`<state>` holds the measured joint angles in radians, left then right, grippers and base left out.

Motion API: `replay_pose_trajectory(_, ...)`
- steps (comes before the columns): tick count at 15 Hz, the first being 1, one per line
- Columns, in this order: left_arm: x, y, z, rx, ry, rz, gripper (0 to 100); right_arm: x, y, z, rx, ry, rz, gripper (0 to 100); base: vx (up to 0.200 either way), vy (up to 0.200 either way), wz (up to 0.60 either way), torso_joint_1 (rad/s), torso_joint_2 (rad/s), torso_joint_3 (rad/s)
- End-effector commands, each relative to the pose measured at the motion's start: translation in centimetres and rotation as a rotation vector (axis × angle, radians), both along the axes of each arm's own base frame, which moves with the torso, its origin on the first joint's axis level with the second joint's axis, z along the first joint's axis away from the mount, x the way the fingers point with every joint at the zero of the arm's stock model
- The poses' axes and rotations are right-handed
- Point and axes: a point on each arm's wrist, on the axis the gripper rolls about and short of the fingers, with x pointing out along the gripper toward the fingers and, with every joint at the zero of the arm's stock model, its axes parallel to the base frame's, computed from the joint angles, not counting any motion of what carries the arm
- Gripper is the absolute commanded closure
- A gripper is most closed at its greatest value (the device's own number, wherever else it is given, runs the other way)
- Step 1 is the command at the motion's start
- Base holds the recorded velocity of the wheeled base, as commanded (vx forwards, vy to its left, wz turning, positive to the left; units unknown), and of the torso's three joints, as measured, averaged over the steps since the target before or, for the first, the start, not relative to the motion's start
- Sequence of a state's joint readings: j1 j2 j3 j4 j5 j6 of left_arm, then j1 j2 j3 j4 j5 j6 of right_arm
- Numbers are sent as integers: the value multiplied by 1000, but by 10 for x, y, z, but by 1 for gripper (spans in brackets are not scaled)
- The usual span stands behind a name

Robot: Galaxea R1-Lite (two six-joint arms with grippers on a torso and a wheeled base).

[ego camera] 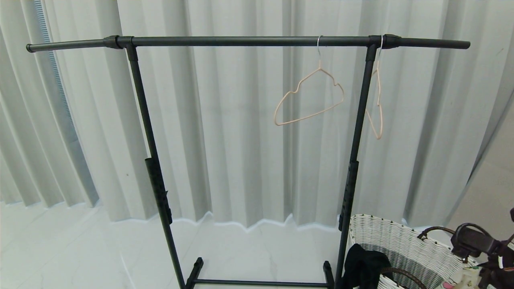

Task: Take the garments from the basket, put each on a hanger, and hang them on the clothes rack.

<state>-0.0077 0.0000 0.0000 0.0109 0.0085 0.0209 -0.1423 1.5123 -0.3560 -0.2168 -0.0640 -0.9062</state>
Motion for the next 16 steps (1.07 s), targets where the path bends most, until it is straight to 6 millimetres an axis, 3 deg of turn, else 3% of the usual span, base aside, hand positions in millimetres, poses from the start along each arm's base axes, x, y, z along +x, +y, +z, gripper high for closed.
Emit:
replay_pose_trajectory(1,0,0,0,1,0,1,0,-30,11,96,-13,-211,25,100,0,0,0,0,0,0)
replay_pose_trajectory(4,0,0,0,4,0,1,0,-59,25,137,91,-246,9,100,0,0,0,0,0,0)
replay_pose_trajectory(7,0,0,0,8,0,-1,0,-60,29,153,90,-308,9,100,0,0,0,0,0,0)
replay_pose_trajectory(12,0,0,0,13,0,-3,0,-59,31,157,92,-324,16,100,-160,0,0,3,4,2)
replay_pose_trajectory(16,0,0,0,13,0,-3,0,-47,42,153,165,-306,30,100,-200,0,0,-2,0,5)
